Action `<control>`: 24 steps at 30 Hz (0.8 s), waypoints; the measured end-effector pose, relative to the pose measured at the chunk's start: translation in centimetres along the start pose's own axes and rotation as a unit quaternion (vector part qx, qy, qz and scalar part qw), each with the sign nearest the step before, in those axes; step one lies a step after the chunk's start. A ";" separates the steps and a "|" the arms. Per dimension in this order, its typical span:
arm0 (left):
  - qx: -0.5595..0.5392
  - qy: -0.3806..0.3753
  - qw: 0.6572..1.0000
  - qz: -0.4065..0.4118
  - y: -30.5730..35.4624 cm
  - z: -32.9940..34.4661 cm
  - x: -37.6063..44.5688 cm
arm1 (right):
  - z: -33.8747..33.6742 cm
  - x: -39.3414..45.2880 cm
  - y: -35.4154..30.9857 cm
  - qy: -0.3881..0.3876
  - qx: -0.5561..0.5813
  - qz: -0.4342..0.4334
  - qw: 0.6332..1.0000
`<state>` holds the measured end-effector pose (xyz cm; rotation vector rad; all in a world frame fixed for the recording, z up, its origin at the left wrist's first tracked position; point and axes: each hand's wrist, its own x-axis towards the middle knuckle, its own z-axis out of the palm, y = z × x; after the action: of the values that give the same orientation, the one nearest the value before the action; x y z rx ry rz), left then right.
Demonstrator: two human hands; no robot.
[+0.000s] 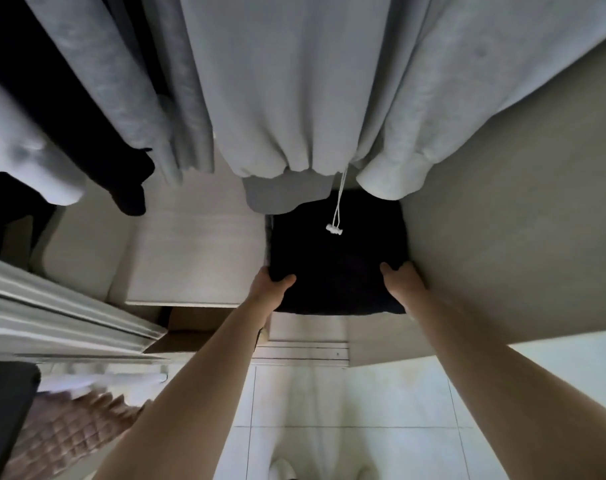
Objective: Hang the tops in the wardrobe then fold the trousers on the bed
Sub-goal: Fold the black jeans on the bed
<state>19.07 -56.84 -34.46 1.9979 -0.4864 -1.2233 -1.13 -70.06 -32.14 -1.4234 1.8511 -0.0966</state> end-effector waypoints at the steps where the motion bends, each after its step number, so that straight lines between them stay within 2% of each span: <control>1: -0.015 0.003 1.000 -0.005 -0.3 -0.1 0.1 | 0.0 0.1 0.2 0.012 0.007 -0.009 1.000; 4: -0.046 0.009 0.999 -0.003 0.1 -0.7 0.2 | -0.4 0.0 -0.7 0.046 0.029 -0.048 0.997; 10: -0.091 0.079 0.989 0.081 1.1 -0.3 -0.5 | -0.8 -0.3 -1.2 0.111 0.081 -0.176 0.975; 15: -0.026 0.026 0.999 0.028 0.2 0.2 -0.5 | -0.1 0.9 -0.7 0.079 -0.038 -0.093 0.992; 22: 0.022 0.022 0.999 0.010 0.4 -0.9 -1.4 | -0.6 -0.3 -0.7 0.071 -0.065 -0.084 0.992; 24: 0.035 0.008 0.999 -0.008 0.2 -1.4 -2.4 | -0.7 -1.4 -0.7 0.067 -0.080 -0.104 0.989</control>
<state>19.17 -54.94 -32.45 2.0726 -0.5112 -1.2140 -0.95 -69.38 -30.58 -1.7581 1.8467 -0.1548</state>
